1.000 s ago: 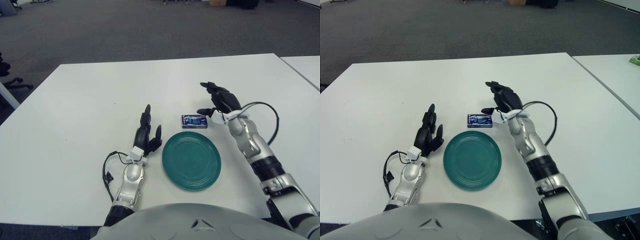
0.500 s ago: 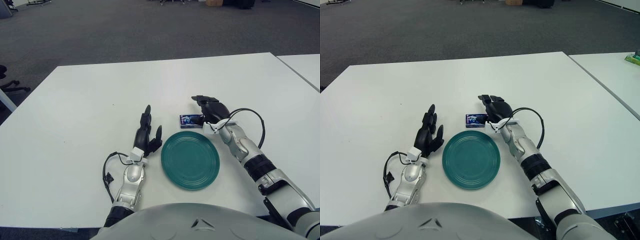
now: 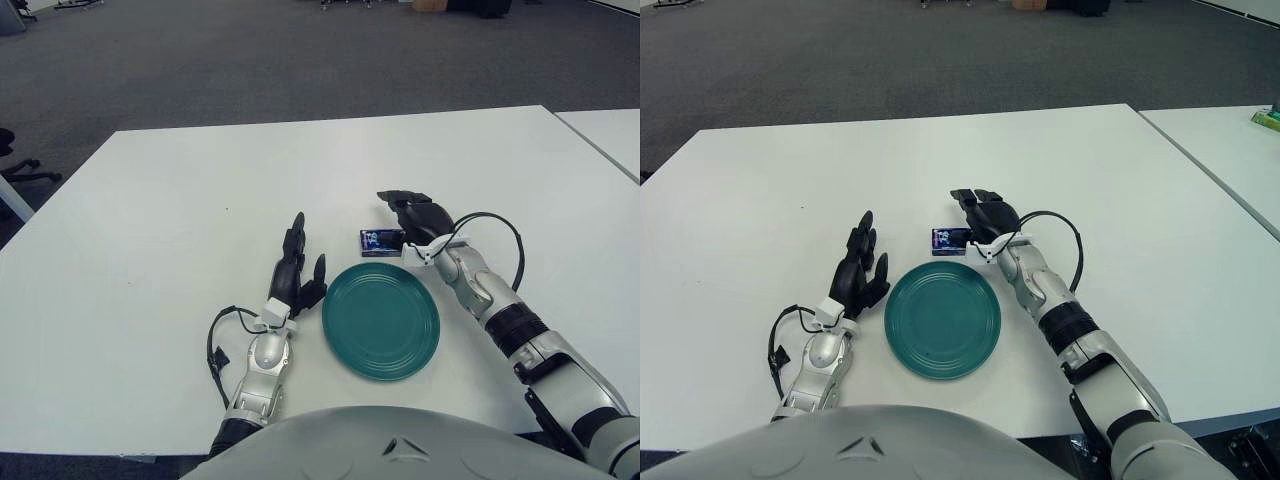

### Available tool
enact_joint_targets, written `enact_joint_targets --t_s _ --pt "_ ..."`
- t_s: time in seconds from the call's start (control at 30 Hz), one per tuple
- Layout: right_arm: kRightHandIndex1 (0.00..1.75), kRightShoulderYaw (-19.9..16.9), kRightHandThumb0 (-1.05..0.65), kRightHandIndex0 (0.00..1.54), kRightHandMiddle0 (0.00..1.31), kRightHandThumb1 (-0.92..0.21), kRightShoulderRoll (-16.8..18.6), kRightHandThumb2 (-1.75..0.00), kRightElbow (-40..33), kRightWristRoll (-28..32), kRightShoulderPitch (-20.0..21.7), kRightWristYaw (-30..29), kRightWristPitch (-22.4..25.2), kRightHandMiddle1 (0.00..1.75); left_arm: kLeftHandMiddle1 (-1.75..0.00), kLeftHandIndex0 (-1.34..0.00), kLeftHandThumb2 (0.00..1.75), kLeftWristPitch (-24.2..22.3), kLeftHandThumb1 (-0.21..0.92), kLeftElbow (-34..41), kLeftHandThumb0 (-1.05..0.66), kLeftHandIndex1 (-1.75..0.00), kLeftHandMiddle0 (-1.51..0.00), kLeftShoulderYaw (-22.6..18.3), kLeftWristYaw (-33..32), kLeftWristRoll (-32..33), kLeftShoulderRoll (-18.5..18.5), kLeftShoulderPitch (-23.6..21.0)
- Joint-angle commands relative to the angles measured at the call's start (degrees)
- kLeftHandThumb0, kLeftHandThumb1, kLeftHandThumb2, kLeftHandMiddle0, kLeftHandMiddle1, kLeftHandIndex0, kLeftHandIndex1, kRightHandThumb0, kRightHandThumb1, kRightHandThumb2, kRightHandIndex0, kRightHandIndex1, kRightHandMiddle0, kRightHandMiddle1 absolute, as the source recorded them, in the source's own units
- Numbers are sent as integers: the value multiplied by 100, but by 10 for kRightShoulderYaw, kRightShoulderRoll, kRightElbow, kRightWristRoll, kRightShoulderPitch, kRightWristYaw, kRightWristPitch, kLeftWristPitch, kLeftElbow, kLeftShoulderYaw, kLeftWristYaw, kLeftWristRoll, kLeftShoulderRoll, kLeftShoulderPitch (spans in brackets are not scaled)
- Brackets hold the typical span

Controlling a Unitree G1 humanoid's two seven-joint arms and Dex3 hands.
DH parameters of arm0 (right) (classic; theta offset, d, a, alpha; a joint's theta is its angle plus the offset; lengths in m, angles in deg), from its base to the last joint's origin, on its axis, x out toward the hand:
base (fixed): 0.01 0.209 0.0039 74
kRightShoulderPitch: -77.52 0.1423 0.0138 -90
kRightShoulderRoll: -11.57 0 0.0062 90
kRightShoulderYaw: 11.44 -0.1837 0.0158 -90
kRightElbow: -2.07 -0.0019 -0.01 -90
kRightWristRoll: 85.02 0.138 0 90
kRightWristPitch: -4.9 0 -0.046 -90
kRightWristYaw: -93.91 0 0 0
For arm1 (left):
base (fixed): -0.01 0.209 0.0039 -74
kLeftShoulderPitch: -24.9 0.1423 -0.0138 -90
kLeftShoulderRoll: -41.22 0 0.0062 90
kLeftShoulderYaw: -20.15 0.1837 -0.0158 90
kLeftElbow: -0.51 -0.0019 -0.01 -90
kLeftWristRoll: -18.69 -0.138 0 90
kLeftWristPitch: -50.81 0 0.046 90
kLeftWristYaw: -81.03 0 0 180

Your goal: Put the gum into the plate.

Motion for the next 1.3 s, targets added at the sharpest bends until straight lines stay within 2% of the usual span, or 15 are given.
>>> enact_joint_targets --t_s 0.0,0.27,0.53,1.27 --pt "1 18 -69 20 0 -90 -5 -17 13 -5 -29 28 7 34 0 0 77 -19 92 -10 -84 -18 -9 2 5 1 -1 19" --pt "0 18 -68 20 0 -91 -12 -18 8 -4 -37 28 2 35 0 0 78 -22 92 -6 -85 -17 -9 3 7 5 -1 21" --pt "0 5 -71 20 0 -92 -40 -18 -57 -1 -55 49 -2 36 0 0 75 -22 92 -6 -83 -18 -9 3 10 9 -2 20" --pt "2 -20 -71 25 0 -92 -55 -22 -149 9 -91 90 1 40 -1 0 74 -31 92 -8 -83 -21 -11 2 12 18 -5 17"
